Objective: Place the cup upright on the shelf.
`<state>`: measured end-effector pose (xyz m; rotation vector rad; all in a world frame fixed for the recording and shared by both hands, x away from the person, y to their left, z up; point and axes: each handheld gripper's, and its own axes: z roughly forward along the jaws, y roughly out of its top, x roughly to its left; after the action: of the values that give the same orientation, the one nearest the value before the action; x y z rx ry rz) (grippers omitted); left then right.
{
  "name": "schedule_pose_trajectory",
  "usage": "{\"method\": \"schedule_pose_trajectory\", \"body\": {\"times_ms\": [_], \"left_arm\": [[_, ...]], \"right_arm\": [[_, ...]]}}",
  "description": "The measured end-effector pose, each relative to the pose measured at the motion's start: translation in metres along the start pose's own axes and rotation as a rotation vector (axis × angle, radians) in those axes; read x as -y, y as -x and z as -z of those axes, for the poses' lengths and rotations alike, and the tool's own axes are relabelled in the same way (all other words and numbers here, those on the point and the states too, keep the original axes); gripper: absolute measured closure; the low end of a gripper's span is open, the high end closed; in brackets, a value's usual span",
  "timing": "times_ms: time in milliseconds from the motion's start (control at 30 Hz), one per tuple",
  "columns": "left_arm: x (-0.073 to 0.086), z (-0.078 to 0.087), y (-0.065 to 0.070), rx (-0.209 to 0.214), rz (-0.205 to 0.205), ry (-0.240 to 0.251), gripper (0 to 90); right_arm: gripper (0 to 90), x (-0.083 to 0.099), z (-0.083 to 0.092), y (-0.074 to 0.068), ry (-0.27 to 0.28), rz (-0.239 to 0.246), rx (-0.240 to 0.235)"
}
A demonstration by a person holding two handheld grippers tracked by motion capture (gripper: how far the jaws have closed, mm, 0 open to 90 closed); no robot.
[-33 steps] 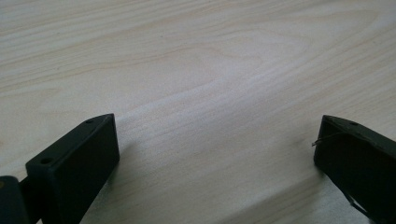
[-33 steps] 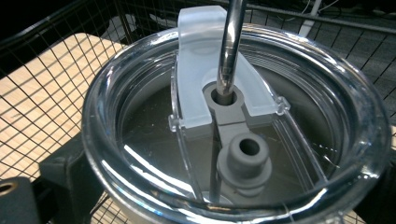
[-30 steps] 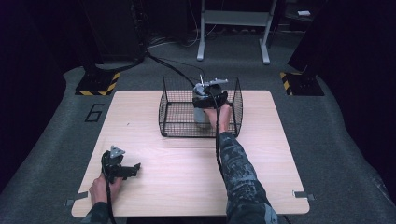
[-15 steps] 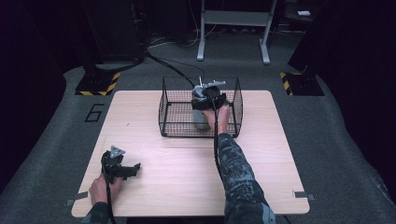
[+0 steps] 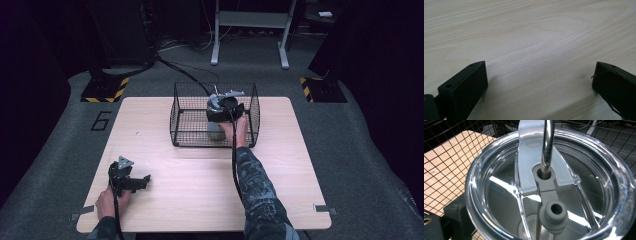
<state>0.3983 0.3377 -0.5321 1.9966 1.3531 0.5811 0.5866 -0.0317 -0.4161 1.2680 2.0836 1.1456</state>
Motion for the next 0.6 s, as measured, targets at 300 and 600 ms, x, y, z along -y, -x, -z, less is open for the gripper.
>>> {"method": "schedule_pose_trajectory", "body": {"times_ms": [300,600], "left_arm": [[0.000,0.000,0.000,0.000,-0.001,0.000,0.1],[0.000,0.000,0.000,-0.001,-0.003,0.001,0.1]], "right_arm": [[0.0,-0.006,0.004,-0.001,-0.027,-0.013,-0.010],[0.0,-0.015,0.026,0.002,-0.043,-0.005,-0.031]]}}
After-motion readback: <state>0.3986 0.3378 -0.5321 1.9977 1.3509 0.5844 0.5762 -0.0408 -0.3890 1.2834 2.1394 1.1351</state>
